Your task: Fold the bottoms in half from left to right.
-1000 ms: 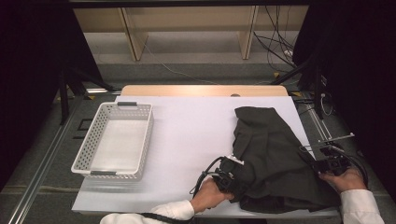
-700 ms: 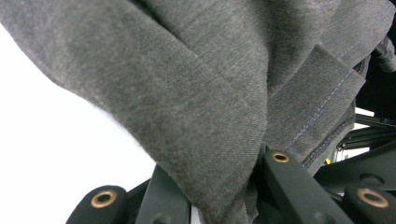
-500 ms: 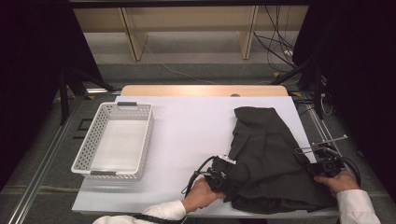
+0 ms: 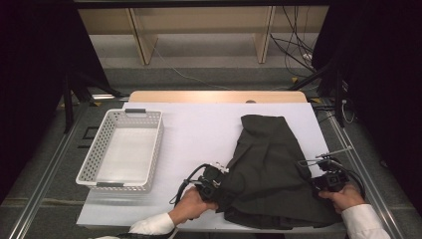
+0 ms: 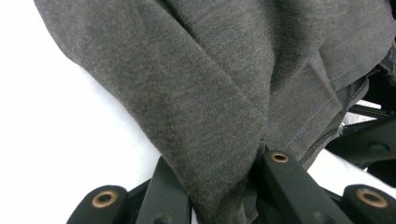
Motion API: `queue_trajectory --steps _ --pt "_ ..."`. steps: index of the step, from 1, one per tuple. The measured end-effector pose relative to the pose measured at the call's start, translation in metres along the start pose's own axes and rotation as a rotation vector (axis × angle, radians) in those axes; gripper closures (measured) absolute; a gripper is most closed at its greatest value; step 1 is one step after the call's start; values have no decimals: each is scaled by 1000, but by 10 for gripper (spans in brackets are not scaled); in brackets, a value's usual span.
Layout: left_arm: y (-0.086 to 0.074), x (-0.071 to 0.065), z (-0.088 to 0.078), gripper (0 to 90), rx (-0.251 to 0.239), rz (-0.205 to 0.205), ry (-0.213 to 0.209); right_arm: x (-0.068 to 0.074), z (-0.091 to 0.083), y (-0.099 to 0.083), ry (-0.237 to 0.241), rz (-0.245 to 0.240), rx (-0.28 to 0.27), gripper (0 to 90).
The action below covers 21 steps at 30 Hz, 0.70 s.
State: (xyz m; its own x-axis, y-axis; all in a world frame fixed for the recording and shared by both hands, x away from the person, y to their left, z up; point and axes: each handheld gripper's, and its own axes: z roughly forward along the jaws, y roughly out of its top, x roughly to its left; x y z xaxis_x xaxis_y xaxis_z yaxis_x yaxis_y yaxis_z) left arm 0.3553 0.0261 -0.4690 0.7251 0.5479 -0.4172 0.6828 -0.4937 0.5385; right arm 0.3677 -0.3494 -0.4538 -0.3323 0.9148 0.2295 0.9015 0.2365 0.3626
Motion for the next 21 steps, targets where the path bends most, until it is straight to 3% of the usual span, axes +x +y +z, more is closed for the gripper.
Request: queue_trajectory --steps 10,14,19,21 --pt "-21 33 -49 781 -4 -49 38 47 20 21 37 -52 -51 840" --pt "-32 46 -67 780 -15 -88 54 65 30 33 60 -68 -57 840" --pt "-43 56 -79 777 -16 -114 58 88 38 43 53 -112 -52 816" --pt "-45 57 -78 773 -4 -116 50 90 39 43 39 -127 -55 750"
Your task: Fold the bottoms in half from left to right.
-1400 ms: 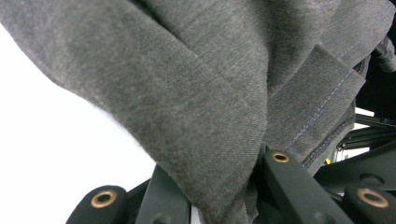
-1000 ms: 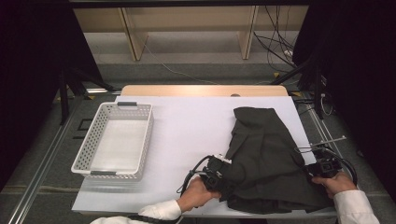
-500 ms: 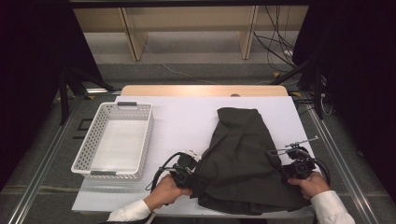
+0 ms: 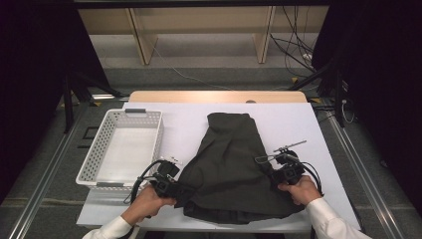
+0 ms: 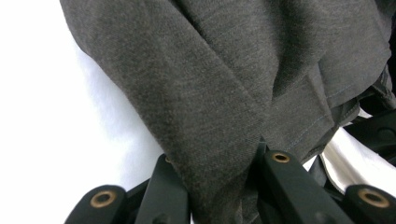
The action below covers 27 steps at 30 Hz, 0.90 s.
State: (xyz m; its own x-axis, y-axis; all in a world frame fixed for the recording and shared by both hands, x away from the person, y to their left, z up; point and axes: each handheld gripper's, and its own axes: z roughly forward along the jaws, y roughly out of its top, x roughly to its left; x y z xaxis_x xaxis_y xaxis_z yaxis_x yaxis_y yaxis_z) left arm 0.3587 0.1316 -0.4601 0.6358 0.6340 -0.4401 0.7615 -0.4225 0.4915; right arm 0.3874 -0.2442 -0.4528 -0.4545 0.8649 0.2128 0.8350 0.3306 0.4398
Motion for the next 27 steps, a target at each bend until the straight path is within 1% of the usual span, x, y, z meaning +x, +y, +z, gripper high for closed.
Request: queue_trajectory --steps 2,3,5,7,8,9,11,12,13,15,16,18,20,21,22,23,24,25,26,27 --pt "0 -1 2 761 19 9 2 0 -3 -2 -19 -14 -1 588" --pt "0 -2 4 755 18 11 5 -1 -7 -2 -26 -5 -10 550" --pt "-1 -3 4 746 25 20 7 -3 -17 -3 -34 -16 -58 583" --pt "0 -3 5 724 34 19 4 -3 -24 -4 -39 -36 -79 646" --pt "-1 -4 5 712 44 20 3 -2 -26 -4 -35 -47 -80 674" --pt "-1 -5 6 703 47 20 11 -1 -26 -6 -29 -55 -74 706" --pt "-1 -6 7 687 55 24 18 1 -24 -9 -38 -80 -53 797" --pt "-1 -7 6 681 62 38 20 0 -22 -10 -51 -88 -39 857" --pt "-2 -7 6 681 58 38 21 -1 -23 -12 -74 -96 -33 877" --pt "-2 -9 5 681 56 40 20 -6 -31 -12 -80 -86 -43 884" --pt "-2 -9 5 677 56 39 16 -12 -39 -11 -92 -74 -60 884" --pt "-3 -11 7 663 62 41 3 -21 -48 -11 -93 -46 -85 886" --pt "-4 -14 9 643 83 50 0 -25 -46 -14 -106 -40 -74 886" --pt "-4 -15 11 619 93 54 2 -26 -39 -15 -122 -44 -48 886" --pt "-4 -16 11 584 100 57 4 -27 -32 -17 -125 -48 -17 885" --pt "-4 -17 11 551 108 64 11 -27 -27 -18 -117 -46 4 882" --pt "-4 -18 8 520 108 61 20 -28 -21 -19 -112 -51 24 878" --pt "-4 -18 6 478 106 62 30 -27 -19 -19 -111 -40 31 872" --pt "-3 -20 1 432 92 68 61 -28 -19 -19 -110 -39 27 859" --pt "-2 -21 -4 386 77 76 91 -28 -22 -19 -110 -40 18 823"
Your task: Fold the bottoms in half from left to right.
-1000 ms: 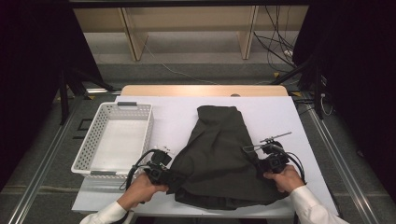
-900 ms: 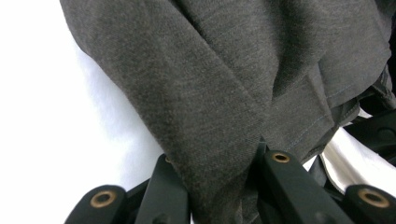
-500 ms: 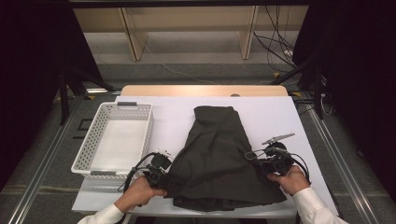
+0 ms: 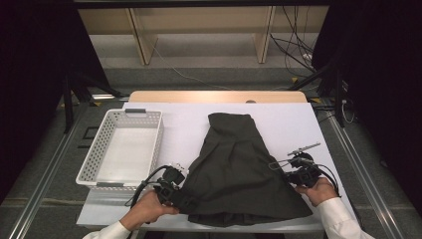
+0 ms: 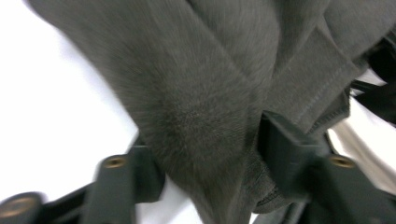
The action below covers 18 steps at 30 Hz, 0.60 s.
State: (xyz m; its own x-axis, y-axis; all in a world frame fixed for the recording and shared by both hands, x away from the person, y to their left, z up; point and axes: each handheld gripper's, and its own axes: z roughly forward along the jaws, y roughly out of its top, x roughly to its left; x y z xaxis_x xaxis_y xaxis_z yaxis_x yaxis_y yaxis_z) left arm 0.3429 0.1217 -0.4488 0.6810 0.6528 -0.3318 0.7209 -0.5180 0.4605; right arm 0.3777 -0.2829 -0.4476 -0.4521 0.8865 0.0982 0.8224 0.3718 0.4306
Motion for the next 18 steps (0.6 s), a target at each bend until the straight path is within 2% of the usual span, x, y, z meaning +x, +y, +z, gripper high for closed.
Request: queue_trajectory --steps 2,4,5,6,9,11,13,15,18 --pt "2 -2 -13 329 -57 -13 37 -1 -7 1 0 13 -34 724" --pt "8 -2 -23 316 -123 -25 54 -1 -15 4 -9 22 -81 681" --pt "11 -3 -25 336 -143 -22 57 -1 -20 6 -7 23 -107 653" --pt "13 -3 -24 399 -146 -19 51 0 -23 8 -4 20 -127 651" --pt "20 -7 -13 635 -125 11 72 8 -29 12 -5 5 -157 659" --pt "22 -12 -8 771 -114 19 52 15 -32 13 5 -13 -168 664" --pt "24 -18 -1 841 -103 19 23 20 -31 15 10 -30 -160 667" --pt "26 -24 10 872 -80 30 19 24 -27 16 15 -39 -151 674" --pt "29 -22 29 887 -39 29 13 29 -17 17 16 -50 -118 680"
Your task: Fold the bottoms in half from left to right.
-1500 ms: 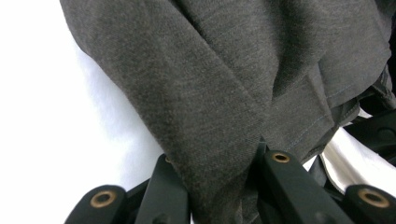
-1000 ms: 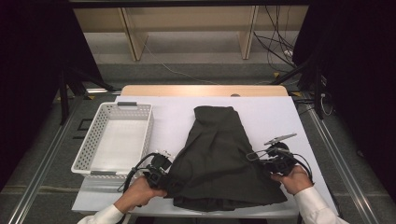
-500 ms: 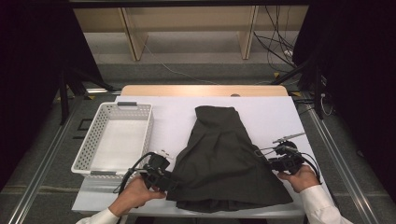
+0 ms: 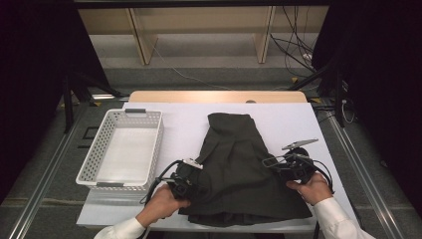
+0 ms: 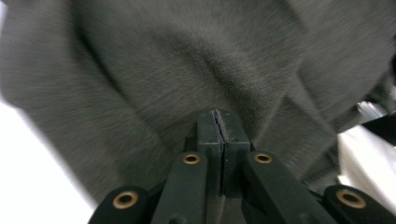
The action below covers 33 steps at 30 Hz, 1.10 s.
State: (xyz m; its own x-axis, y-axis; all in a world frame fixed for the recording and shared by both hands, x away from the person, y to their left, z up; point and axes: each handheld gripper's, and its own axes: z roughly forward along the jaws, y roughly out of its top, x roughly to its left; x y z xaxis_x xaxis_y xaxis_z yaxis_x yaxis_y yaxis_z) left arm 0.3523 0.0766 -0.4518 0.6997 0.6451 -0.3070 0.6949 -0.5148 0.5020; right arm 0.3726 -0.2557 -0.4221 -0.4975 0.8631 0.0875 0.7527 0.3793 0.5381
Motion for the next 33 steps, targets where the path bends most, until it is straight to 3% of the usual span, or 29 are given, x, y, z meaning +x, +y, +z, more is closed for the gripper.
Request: queue_trajectory --steps 2,6,10,13,15,17,21,24,30,33 --pt "-2 2 6 889 8 -16 -35 2 3 -1 3 -7 8 680" --pt "-5 -6 9 888 13 17 -39 2 0 0 5 -3 -16 696" --pt "-5 -9 3 888 -28 16 -46 6 -13 3 23 3 -78 787" --pt "-2 -11 -9 888 -83 27 -41 13 -17 6 87 -3 -104 854" --pt "0 -10 -17 888 -116 27 -31 21 -13 6 105 -24 -80 875" --pt "0 -8 -20 888 -129 16 -33 27 -2 5 92 -43 -39 898" --pt "-2 -5 -18 887 -117 12 -32 38 32 -3 79 -67 75 900" --pt "-3 -5 -16 870 -111 21 -30 46 47 -8 78 -93 140 900" --pt "-1 -3 -24 794 -149 12 -22 43 31 -8 82 -79 98 853" --pt "4 1 -30 661 -185 -3 3 34 17 -2 74 -48 14 736"
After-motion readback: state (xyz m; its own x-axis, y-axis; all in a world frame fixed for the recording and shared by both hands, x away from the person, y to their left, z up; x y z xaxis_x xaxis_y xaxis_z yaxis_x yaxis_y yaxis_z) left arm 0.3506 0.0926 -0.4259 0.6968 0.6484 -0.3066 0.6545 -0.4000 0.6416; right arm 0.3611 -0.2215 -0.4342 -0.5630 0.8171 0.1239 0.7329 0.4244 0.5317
